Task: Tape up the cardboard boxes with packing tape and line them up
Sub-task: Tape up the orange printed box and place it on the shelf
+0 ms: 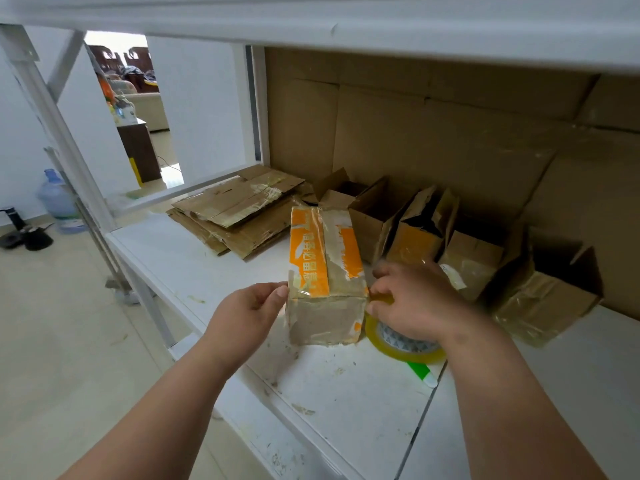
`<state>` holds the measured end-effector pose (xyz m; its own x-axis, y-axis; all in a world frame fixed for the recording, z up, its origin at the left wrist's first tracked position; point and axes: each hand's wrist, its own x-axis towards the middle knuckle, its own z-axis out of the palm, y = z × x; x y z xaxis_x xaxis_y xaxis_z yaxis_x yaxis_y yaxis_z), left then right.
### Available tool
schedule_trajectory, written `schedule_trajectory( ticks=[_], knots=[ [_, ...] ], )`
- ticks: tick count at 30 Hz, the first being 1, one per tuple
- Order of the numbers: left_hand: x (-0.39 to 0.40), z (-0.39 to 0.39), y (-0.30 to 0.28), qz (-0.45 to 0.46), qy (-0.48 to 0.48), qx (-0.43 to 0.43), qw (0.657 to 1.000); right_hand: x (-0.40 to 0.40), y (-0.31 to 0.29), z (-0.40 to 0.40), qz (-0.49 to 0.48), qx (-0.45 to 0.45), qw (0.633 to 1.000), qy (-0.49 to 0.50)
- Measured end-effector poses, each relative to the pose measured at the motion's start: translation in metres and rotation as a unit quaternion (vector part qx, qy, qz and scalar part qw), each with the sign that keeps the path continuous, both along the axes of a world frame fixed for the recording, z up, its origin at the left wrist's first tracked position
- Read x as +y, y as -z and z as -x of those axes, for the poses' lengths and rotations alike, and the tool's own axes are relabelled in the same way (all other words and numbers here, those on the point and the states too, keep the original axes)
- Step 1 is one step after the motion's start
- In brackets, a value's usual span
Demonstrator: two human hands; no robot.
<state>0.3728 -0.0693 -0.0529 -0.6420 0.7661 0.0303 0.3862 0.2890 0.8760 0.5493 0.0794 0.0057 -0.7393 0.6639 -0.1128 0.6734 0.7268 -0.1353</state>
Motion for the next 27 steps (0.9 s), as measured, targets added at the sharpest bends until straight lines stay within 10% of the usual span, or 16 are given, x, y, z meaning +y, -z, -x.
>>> schedule_trajectory(
  ticks=[11, 16, 27],
  knots=[
    [0.002, 0.002, 0.009, -0.088, 0.055, 0.111, 0.988, -0.006, 0.013, 0.004, -0.064, 0.054, 0.996, 0.008],
    [-0.006, 0.017, 0.009, -0.105, 0.105, -0.069, 0.987, 0.001, 0.011, 0.004, -0.028, 0.039, 0.999, -0.004],
    [0.004, 0.013, 0.014, -0.090, 0.060, 0.203, 0.973, -0.008, 0.022, 0.013, -0.115, 0.082, 0.989, 0.043]
  ],
)
